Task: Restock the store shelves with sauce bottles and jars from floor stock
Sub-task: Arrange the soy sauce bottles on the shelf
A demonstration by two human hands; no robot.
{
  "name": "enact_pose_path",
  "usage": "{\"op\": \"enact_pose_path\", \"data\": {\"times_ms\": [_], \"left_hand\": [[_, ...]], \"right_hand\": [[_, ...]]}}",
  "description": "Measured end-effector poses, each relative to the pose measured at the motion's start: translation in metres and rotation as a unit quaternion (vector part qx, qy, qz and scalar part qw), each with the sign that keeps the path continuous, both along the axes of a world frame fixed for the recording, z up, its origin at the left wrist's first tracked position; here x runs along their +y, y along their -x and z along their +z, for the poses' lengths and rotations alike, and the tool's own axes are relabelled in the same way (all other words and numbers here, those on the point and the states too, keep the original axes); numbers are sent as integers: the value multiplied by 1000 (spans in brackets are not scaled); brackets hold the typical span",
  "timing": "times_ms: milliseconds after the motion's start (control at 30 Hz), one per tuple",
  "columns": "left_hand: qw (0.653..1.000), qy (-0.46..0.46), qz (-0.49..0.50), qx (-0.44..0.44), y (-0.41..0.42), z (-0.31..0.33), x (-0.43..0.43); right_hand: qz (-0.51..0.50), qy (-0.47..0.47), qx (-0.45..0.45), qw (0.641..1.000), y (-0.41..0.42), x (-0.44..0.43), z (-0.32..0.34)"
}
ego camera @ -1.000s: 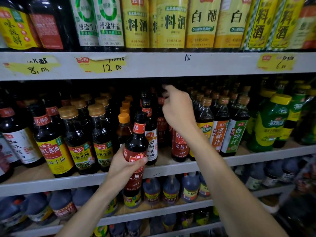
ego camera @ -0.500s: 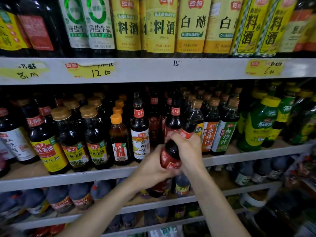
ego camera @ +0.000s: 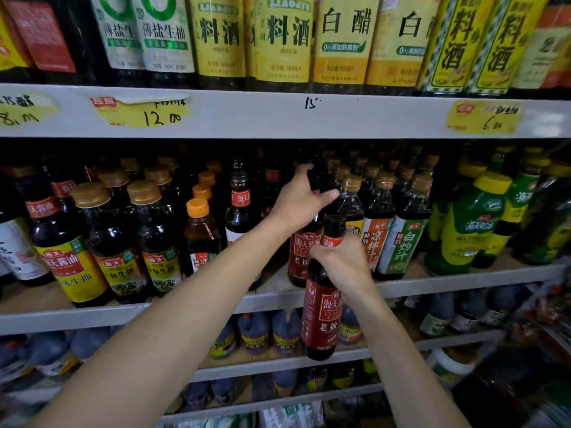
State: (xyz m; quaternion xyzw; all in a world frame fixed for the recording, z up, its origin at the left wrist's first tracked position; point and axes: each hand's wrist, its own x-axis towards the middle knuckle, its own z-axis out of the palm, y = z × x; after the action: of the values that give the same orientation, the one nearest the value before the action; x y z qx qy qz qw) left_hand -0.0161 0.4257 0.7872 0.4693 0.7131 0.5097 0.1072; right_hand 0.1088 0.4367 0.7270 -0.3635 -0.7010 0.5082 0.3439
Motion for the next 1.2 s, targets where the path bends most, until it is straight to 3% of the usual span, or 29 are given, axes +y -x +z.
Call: {"op": "enact_pose_path", "data": {"times_ms": [100, 267, 467, 1200], "left_hand": [[996, 1, 69, 51, 1, -4, 6], [989, 7, 98, 106, 13, -5, -11], [988, 43, 113, 97, 29, 3, -25], [981, 94, 86, 148, 37, 12, -33]], "right_hand": [[-7, -1, 2, 1000, 2, 4, -9], [-4, -7, -28, 1000, 11, 5, -26], [39, -8, -74, 996, 32, -7, -53], [135, 18, -17, 991, 34, -16, -71]]}}
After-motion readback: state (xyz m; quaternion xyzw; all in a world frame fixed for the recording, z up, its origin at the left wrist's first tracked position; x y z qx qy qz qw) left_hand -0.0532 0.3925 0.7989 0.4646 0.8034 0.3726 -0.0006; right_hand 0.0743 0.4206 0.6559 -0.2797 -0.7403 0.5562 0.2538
